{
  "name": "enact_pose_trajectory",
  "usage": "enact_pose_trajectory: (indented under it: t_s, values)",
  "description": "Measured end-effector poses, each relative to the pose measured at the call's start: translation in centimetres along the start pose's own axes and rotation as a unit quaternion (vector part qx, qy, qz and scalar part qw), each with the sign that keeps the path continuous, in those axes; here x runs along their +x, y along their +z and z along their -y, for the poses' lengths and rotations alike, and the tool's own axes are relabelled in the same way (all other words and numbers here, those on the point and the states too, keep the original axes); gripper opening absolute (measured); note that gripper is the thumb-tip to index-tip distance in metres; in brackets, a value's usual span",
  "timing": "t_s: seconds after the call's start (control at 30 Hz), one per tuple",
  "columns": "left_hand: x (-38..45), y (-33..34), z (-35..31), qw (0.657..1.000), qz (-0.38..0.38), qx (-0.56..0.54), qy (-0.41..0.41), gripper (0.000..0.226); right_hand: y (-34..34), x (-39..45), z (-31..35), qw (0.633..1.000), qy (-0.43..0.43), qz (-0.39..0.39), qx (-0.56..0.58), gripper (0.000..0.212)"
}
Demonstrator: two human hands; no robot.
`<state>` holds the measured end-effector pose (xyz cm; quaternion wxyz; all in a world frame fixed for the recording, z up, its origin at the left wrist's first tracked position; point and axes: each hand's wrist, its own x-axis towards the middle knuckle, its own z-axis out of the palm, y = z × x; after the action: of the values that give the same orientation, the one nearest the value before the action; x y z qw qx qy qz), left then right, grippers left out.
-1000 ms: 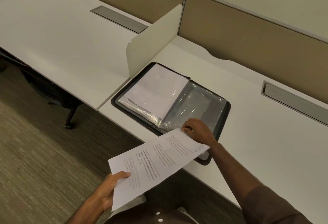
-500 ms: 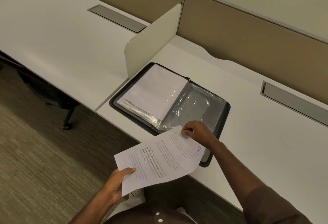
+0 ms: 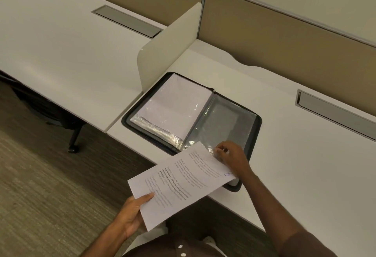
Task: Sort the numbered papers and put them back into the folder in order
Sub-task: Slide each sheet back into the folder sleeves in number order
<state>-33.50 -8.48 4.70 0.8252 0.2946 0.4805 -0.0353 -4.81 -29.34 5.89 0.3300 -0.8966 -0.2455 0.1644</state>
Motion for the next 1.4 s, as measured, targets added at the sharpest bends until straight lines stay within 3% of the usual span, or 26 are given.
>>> enact_pose_trajectory:
  t_s: [0.1, 0.23, 0.33, 0.4, 0.63, 0.97, 1.07, 1.13, 1.2, 1.33, 1.4]
  values:
    - [-0.1, 1.1, 0.6, 1.000, 0.003, 0.005, -0.001, 0.049, 0.4, -3.2, -1.6, 0.976, 0.088, -0.176, 0.093, 0.016]
    - [0.1, 2.3, 1.5, 0.999, -0.004, 0.035, 0.000, 0.041, 1.0, -7.0, -2.2, 0.915, 0.239, -0.271, 0.180, 0.024]
    - [0.7, 3.1, 2.0, 0.999, -0.008, 0.053, -0.007, 0.033, 2.1, -9.9, -0.7, 0.859, 0.334, -0.231, 0.313, 0.042]
    - [1.1, 3.6, 2.3, 0.998, -0.011, 0.064, -0.010, 0.032, 2.9, -11.5, 0.9, 0.843, 0.346, -0.179, 0.370, 0.040]
    - [1.8, 4.1, 2.4, 0.997, -0.001, 0.082, -0.001, 0.031, 6.4, -13.7, 2.9, 0.904, 0.292, -0.135, 0.282, 0.023]
    - [1.6, 1.5, 0.2, 0.993, -0.024, 0.120, -0.003, 0.021, 8.6, -11.0, 2.8, 0.866, 0.343, -0.100, 0.349, 0.015]
    - [2.1, 0.3, -1.5, 0.979, -0.072, 0.166, 0.091, 0.021, 8.1, -10.1, 2.4, 0.861, 0.358, -0.092, 0.349, 0.014]
    - [2.6, -0.2, -3.0, 0.934, -0.124, 0.242, 0.232, 0.022, 7.6, -9.6, 2.2, 0.860, 0.361, -0.090, 0.351, 0.014]
    - [3.1, 0.3, -4.2, 0.854, -0.121, 0.348, 0.368, 0.035, 7.0, -9.6, 2.1, 0.861, 0.356, -0.095, 0.350, 0.013]
    - [4.1, 5.7, -4.9, 0.691, 0.029, 0.523, 0.498, 0.045, 7.0, -9.4, 1.9, 0.880, 0.352, -0.086, 0.307, 0.015]
    - [5.8, 9.4, -4.9, 0.590, 0.082, 0.573, 0.563, 0.040, 7.0, -9.1, 2.1, 0.890, 0.351, -0.076, 0.282, 0.017]
